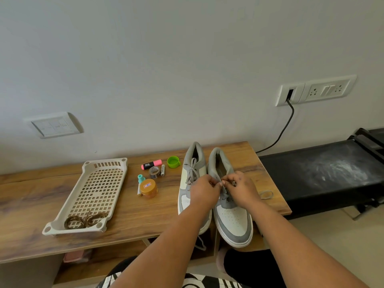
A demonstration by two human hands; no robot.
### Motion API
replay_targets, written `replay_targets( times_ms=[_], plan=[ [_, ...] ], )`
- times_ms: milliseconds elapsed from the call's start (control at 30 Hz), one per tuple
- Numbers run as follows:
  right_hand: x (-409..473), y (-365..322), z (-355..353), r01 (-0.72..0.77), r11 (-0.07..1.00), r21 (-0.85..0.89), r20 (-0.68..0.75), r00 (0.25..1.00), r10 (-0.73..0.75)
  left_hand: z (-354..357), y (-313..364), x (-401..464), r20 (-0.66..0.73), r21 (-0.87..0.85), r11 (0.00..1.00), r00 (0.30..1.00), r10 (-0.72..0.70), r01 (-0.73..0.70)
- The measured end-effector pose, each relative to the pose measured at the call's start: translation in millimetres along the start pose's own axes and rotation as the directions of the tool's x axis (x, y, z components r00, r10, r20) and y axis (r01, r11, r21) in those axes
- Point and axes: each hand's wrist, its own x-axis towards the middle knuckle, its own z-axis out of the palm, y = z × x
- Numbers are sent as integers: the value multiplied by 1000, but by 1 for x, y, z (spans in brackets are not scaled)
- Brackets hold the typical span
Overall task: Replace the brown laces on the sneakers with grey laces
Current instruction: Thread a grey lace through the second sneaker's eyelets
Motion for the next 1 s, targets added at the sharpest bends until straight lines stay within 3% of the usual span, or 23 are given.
replay_targets(
  times_ms=[167,300,500,633,733,800,867,933,1000],
  plan=[
    [3,-1,-8,16,998,-58,106,994,-10,1,0,-2,-21,-48,999,1000,20,-21],
    [1,-1,-7,38,997,-64,72,997,-34,-3,-3,-1,4,-117,993,1000,-5,5],
    [0,-4,-9,23,998,-61,41,999,-20,-6,-1,4,-10,10,999,999,30,-30],
    [-1,-5,-8,-52,997,-58,-92,995,47,-7,3,3,-88,30,999,996,31,-29],
    [-3,-14,-11,-59,998,-38,-251,967,47,-5,8,1,-56,-196,980,997,-56,44],
    [-4,-21,-15,-8,1000,-7,-222,975,6,-3,12,-1,76,-435,885,987,-144,163],
    [-8,-27,-18,-34,991,127,-111,993,49,0,14,-2,212,-641,705,953,-218,304],
    [-12,-29,-19,-80,971,223,-30,996,89,0,16,-5,310,-757,511,912,-267,407],
    [-14,-29,-19,-94,966,241,38,995,88,-2,17,-5,333,-799,421,899,-284,429]
  ],
)
